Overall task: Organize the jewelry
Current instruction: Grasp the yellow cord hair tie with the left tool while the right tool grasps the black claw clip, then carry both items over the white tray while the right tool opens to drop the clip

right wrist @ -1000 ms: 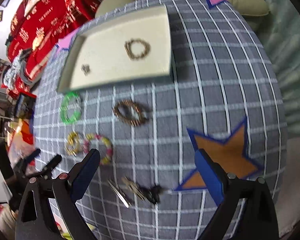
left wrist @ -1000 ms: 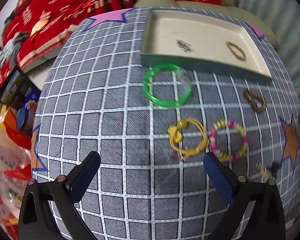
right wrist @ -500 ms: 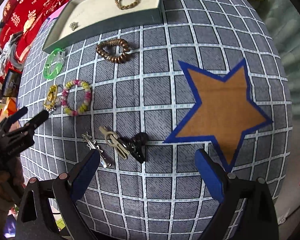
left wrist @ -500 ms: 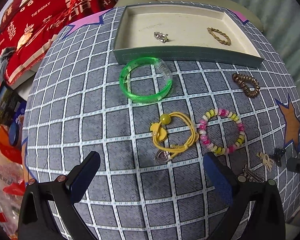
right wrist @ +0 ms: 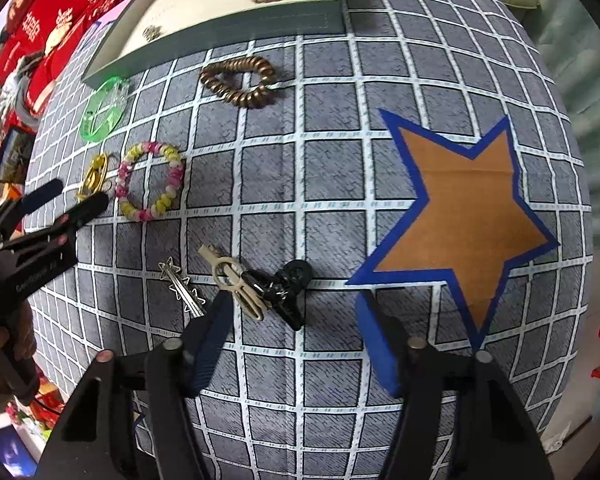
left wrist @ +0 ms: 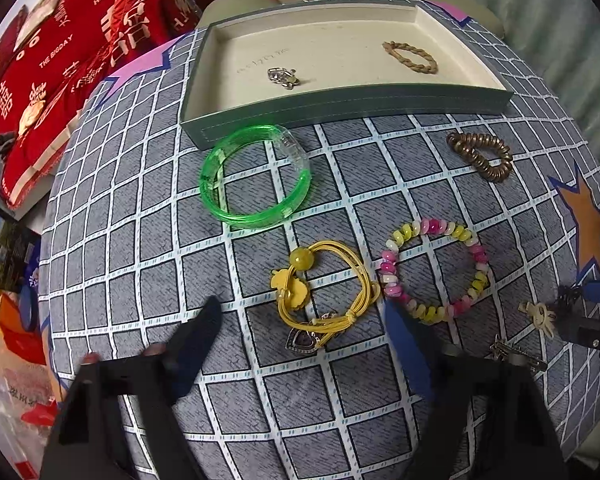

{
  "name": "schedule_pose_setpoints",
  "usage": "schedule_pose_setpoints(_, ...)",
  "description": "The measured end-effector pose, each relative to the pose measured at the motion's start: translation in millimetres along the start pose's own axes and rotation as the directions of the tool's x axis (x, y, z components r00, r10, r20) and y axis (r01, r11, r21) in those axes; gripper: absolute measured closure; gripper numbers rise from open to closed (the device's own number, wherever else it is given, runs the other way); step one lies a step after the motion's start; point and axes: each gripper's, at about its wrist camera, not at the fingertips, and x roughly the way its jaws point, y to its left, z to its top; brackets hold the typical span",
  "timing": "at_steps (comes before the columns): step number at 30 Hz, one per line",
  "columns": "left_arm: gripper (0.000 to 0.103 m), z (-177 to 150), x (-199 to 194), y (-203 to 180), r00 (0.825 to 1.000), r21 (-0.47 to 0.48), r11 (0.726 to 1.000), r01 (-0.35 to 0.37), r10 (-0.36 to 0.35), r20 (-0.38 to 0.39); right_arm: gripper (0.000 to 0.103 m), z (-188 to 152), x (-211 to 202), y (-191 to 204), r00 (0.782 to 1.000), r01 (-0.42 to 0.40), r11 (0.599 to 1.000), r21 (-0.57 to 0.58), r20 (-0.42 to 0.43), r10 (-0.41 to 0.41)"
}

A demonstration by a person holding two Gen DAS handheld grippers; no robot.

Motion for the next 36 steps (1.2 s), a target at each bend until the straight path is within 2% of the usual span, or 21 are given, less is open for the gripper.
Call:
schedule_pose_setpoints(6, 0.022, 1.2, 2.2, -0.2, 1.0, 0.002, 1.0, 0.003, -0.003, 0.001, 0.044, 1.9, -0.6, -0.2, 1.0, -0.015, 0.999, 0.038, 0.02, 0.014)
schedule_pose_setpoints(8, 0.038, 1.5, 5.4, -0.7, 1.0, 0.006, 1.0, 0.007, -0.007, -0.012, 0.054, 2.2, 2.8, 0.9, 1.0, -0.014, 0.999, 0.041, 0.011, 0.013)
schedule_pose_setpoints(9, 0.04, 1.8, 7.0, -1.5, 1.0, 0.004, 1.0, 0.009, -0.009, -0.018, 0.065, 2.0, 2.6, -2.2, 1.0, -0.019, 0.999, 0.044, 0.008, 0.019)
schedule_pose_setpoints(10, 0.047, 2.4, 6.5, -1.9, 1.0, -0.002, 1.0, 0.02, -0.02, -0.01, 0.071, 2.1, 2.5, -3.9, 1.0, -0.023, 0.998, 0.052, 0.01, 0.022)
schedule_pose_setpoints(11, 0.06, 2.6, 6.1, -1.6, 1.0, -0.005, 1.0, 0.027, -0.027, -0.009, 0.072, 3.0, 0.8, -5.4, 1.0, -0.024, 0.998, 0.057, 0.016, 0.023)
schedule_pose_setpoints(13, 0.069, 3.1, 5.6, -1.4, 0.999, -0.006, 0.999, 0.034, -0.034, -0.008, 0.078, 2.1, -1.2, -5.8, 0.999, -0.026, 0.998, 0.059, 0.029, 0.024)
schedule_pose_setpoints(14, 0.074, 3.1, 5.0, -0.4, 0.999, -0.011, 0.999, 0.04, -0.04, -0.006, 0.078, 1.4, -2.2, -6.7, 0.999, -0.027, 0.998, 0.06, 0.033, 0.025)
schedule_pose_setpoints(16, 0.074, 3.5, 2.5, 3.6, 0.998, -0.029, 0.998, 0.059, -0.059, -0.001, 0.078, 0.2, -6.2, -10.5, 0.999, -0.035, 0.997, 0.062, 0.038, 0.032)
schedule_pose_setpoints(18, 0.085, 3.7, -1.1, 9.6, 0.997, -0.051, 0.995, 0.082, -0.081, 0.005, 0.078, 0.0, -8.8, -12.1, 0.998, -0.042, 0.997, 0.07, 0.044, 0.039)
schedule_pose_setpoints(24, 0.087, 1.6, -17.6, 26.4, 0.988, -0.132, 0.98, 0.151, -0.148, 0.031, 0.078, -3.8, -17.6, -16.9, 0.996, -0.071, 0.992, 0.101, 0.063, 0.065)
schedule_pose_setpoints(30, 0.087, -4.0, -33.5, 34.9, 0.982, -0.185, 0.965, 0.187, -0.18, 0.054, 0.078, -3.7, -25.5, -25.9, 0.994, -0.085, 0.991, 0.102, 0.078, 0.077)
schedule_pose_setpoints(36, 0.087, -6.5, -48.3, 42.6, 0.974, -0.221, 0.949, 0.225, -0.212, 0.079, 0.078, -0.7, -27.9, -16.6, 0.992, -0.097, 0.99, 0.104, 0.086, 0.089)
